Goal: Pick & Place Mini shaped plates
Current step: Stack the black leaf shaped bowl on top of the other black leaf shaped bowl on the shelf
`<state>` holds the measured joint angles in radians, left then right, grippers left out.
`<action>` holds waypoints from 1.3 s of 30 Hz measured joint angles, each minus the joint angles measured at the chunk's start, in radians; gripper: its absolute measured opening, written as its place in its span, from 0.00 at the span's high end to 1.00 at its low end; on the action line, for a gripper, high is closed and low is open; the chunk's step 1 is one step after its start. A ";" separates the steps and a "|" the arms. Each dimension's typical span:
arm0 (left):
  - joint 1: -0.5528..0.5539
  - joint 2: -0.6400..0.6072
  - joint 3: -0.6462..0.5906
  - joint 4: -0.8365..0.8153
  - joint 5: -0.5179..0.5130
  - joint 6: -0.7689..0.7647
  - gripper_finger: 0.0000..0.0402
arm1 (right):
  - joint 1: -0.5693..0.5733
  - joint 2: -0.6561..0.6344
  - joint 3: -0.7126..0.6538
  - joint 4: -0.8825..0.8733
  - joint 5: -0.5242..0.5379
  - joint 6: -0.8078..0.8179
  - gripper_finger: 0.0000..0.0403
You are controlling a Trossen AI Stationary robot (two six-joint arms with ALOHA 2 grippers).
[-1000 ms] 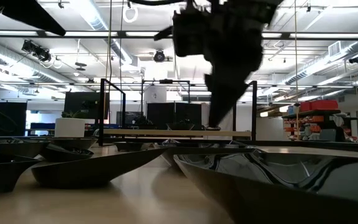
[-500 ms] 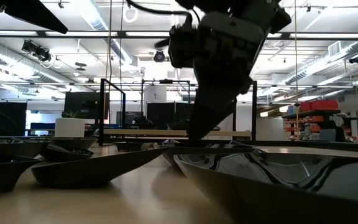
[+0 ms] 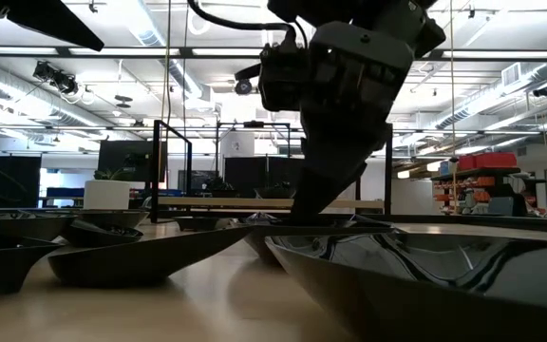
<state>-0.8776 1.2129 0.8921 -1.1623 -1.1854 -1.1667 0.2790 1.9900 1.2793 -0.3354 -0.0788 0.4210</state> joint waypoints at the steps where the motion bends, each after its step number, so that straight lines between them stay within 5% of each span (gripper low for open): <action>1: 0.000 0.000 0.000 0.000 0.000 0.000 0.97 | 0.000 0.000 0.000 0.001 0.000 -0.006 0.83; 10: 0.000 0.000 0.000 -0.001 0.000 0.000 0.97 | 0.000 0.000 0.000 -0.003 0.000 -0.062 0.98; 21: 0.000 0.000 0.000 -0.001 0.001 0.001 0.97 | -0.001 -0.027 0.000 -0.002 0.014 0.011 0.98; 28: 0.000 0.000 0.000 -0.001 0.000 0.001 0.97 | -0.001 -0.027 0.000 -0.002 0.010 0.094 0.91; 39: 0.000 0.000 0.000 -0.001 -0.002 0.001 0.97 | -0.001 -0.026 0.000 -0.025 0.007 0.173 0.66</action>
<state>-0.8776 1.2129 0.8921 -1.1633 -1.1870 -1.1658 0.2783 1.9643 1.2793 -0.3608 -0.0715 0.5941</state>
